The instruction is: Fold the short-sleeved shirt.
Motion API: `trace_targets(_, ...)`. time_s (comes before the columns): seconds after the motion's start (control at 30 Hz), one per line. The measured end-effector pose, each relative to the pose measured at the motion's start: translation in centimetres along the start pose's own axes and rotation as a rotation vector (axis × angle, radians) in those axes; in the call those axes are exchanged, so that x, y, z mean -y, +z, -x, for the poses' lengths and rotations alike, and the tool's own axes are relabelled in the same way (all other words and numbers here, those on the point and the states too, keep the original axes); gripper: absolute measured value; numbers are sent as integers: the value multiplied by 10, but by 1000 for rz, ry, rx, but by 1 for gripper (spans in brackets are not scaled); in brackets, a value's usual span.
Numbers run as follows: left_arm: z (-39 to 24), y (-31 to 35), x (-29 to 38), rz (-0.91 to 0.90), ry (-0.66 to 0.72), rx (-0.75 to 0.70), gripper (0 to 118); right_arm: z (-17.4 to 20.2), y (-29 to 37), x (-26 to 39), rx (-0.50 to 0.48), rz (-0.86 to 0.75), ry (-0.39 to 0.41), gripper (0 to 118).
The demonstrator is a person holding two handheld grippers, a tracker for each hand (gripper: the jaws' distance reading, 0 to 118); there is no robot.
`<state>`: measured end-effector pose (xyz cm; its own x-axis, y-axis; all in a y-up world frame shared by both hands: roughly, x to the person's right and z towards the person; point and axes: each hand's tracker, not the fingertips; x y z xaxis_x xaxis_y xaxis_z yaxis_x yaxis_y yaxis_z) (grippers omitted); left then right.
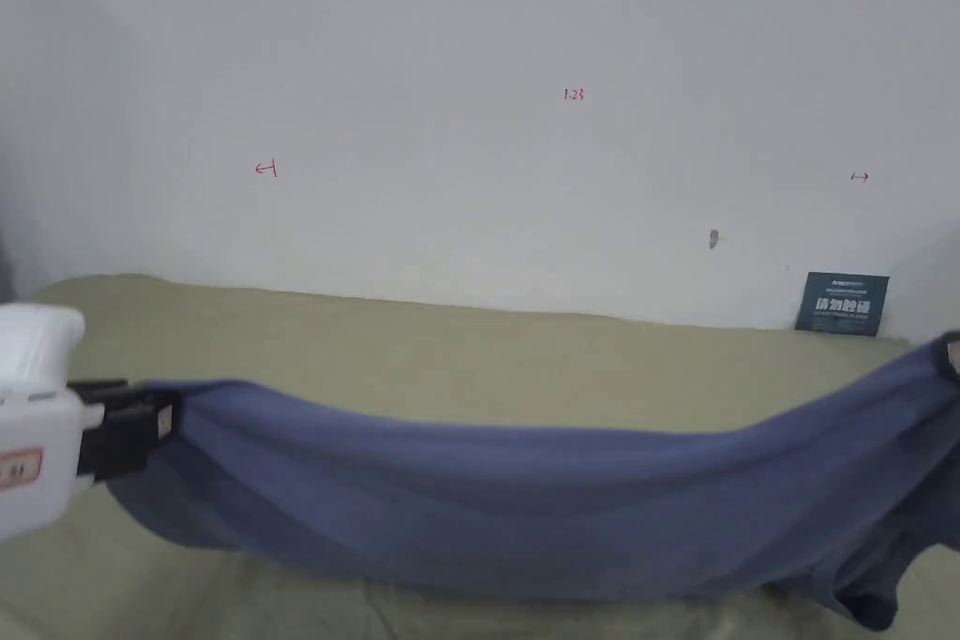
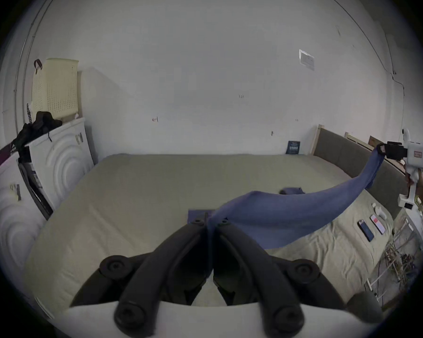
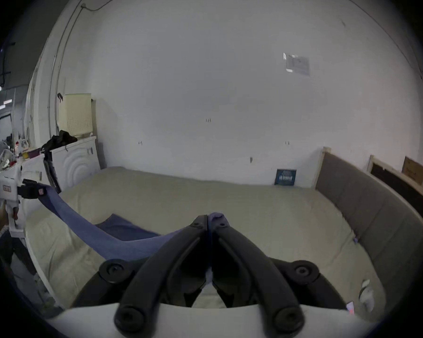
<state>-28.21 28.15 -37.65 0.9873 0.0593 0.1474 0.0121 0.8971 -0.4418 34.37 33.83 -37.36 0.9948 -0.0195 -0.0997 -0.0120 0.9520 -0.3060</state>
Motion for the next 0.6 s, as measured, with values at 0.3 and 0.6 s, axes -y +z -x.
trace_targets(0.3, -17, 45, 99, 92, 27, 89, 4, -13, 63, 125, 4, 178, -135, 2)
trace_targets(0.6, -28, 66, 175, 202, 0, 115, 4, -11, 107, 212, 18, 322, -217, 2)
